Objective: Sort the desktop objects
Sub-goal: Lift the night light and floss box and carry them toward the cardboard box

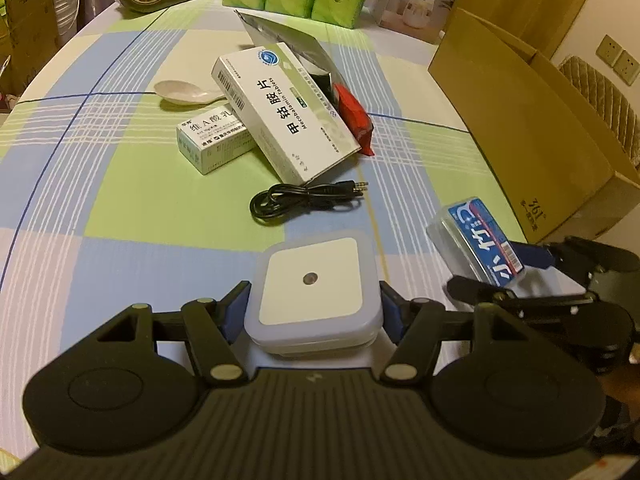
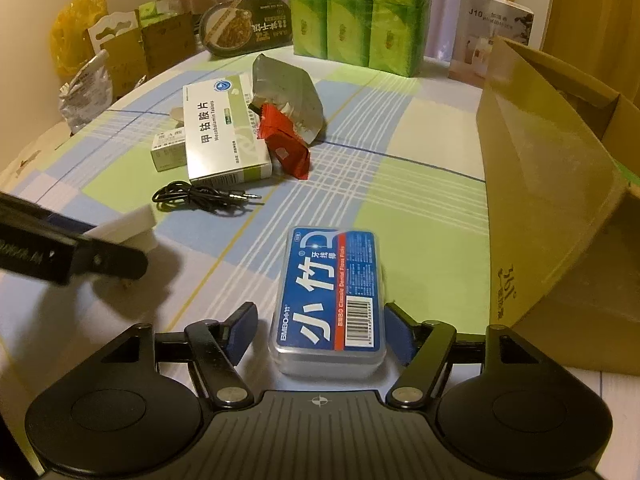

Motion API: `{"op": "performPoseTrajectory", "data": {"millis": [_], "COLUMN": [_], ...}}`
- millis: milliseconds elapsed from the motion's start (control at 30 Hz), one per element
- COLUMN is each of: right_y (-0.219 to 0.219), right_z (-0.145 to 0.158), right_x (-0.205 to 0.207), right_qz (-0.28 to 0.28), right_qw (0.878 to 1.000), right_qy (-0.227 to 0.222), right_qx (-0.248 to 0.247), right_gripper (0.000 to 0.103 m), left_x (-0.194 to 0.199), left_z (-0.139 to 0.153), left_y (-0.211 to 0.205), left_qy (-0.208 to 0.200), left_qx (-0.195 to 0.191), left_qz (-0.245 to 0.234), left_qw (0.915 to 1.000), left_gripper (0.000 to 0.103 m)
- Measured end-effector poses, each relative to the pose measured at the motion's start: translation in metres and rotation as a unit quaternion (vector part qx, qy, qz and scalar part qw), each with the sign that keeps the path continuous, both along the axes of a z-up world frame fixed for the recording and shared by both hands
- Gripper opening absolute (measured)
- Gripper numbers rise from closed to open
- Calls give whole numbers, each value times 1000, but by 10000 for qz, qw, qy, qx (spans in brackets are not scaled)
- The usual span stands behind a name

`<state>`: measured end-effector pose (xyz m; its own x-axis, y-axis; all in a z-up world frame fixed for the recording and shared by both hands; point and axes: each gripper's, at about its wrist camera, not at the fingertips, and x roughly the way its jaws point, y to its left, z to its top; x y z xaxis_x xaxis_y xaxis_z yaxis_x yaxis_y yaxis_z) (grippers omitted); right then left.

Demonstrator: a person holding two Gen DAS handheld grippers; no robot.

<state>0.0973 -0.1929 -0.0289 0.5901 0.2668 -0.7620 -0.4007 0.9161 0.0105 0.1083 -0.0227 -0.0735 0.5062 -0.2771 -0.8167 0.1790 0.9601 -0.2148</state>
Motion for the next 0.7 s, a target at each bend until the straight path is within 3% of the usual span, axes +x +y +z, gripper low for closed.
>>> {"op": "performPoseTrajectory", "data": {"millis": [300,367,700], "right_y": [-2,-3,-9], "right_z": [-3,-3,18], "right_x": [10,9,-8], "right_qz": [-176,-189,-313], "right_qw": [9998,9998,9994], "right_qy": [51,39,-159], "right_qx": [-10,6,75], "right_gripper": [65,53,53], "left_x": [0,0,-12], "left_z": [0,-2,7], "left_y": [-2,-2,-6], "left_qy": [12,25,-55], "left_qx": [124,166,231], "left_qz": [-52,-50,-111], "left_qw": [9999,9998,9997], "left_gripper": [60,61,60]}}
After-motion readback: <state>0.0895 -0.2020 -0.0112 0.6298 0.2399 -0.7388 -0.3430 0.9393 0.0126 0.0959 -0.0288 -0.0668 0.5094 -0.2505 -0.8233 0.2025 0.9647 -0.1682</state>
